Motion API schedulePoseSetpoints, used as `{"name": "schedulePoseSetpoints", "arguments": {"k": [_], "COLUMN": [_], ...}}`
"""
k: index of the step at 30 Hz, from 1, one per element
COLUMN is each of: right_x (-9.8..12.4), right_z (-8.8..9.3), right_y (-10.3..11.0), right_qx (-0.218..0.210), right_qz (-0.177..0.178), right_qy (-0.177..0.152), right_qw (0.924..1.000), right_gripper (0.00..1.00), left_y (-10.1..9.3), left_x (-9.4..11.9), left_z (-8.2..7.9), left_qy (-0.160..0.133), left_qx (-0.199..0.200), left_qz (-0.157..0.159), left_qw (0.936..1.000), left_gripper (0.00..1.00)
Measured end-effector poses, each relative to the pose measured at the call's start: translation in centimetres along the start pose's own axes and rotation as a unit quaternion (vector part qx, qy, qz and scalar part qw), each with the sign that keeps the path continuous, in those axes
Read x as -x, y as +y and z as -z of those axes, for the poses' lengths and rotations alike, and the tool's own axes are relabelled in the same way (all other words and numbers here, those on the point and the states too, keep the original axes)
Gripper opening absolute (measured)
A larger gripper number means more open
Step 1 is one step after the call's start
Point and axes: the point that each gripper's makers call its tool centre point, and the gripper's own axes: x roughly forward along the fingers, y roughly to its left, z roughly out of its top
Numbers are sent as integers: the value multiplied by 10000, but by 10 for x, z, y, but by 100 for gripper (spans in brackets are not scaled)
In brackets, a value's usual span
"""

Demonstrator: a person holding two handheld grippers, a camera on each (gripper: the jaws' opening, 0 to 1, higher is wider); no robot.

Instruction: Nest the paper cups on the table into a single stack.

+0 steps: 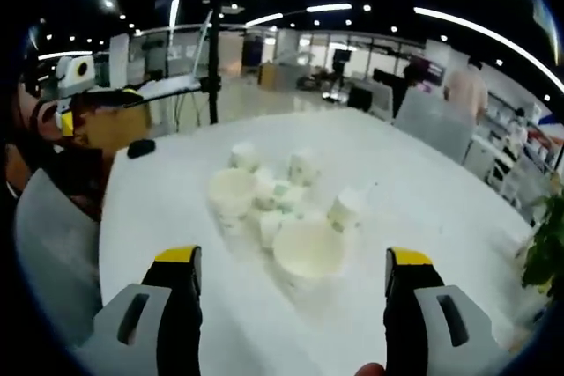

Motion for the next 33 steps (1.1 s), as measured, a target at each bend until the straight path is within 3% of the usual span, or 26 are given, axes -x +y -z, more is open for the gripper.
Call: {"name": "schedulePoseSetpoints", "arguments": {"k": [17,21,33], "right_x": [-33,-41,-52], "right_z": [6,11,20], "right_y": [-18,-18,-16], "right_qx": [-125,-412,-391], "right_qz": [-95,-119,-193], "right_qy": [60,49,162], "right_qw": [9999,9991,9989], "right_gripper": [77,75,67], "left_y": [12,13,11], "left_x": [0,1,3], "left_z": [-1,1,10], "left_qy": [-12,18,94], "left_qx": [57,70,159], "left_qz": [-190,-237,-284], "left_qw": [9998,9997,9994], "left_gripper": [100,100,100]}}
